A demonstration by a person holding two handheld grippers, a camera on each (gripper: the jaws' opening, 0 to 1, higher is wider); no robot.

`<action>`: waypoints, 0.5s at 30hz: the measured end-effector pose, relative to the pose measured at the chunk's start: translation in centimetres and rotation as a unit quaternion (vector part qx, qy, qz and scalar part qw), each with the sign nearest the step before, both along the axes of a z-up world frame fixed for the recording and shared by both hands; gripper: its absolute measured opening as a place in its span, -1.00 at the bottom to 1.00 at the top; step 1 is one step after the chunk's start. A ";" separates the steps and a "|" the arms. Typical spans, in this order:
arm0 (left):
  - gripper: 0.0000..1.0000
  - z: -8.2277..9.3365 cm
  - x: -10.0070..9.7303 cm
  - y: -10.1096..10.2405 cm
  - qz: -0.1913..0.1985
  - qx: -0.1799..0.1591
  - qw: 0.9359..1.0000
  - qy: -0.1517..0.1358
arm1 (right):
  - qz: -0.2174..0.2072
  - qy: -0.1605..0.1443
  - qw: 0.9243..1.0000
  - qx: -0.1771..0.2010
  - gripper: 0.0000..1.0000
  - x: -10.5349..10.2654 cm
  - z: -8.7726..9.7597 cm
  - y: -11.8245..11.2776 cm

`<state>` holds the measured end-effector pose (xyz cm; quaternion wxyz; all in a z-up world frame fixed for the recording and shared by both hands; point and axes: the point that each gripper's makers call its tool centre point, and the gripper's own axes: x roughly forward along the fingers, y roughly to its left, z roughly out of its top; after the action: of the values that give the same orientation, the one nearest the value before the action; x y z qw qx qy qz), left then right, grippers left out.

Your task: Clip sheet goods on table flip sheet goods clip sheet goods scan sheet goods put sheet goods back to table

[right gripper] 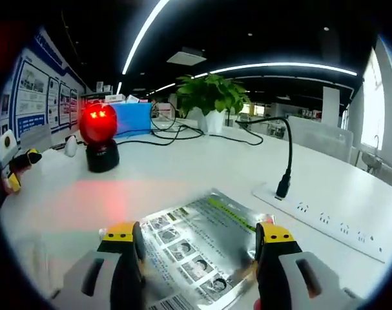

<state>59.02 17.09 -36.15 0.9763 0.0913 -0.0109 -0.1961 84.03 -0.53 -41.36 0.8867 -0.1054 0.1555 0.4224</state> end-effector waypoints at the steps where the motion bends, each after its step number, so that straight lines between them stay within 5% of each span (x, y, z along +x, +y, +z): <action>1: -0.11 0.0 0.0 0.0 0.000 0.000 1.000 0.000 | -0.001 0.007 1.000 0.004 0.29 -0.1 -0.1 0.0; 5: -0.11 0.0 0.0 0.0 0.000 0.000 1.000 0.000 | -0.011 0.044 0.999 0.023 0.27 -0.2 -0.9 0.0; 15: -0.11 0.0 0.0 0.0 -0.001 0.001 1.000 -0.002 | -0.001 0.038 0.999 0.015 0.29 -0.3 -0.7 0.0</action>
<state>59.02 17.13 -36.17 0.9760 0.0923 -0.0124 -0.1968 83.74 -0.48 -42.06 0.8822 -0.0752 0.1830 0.4273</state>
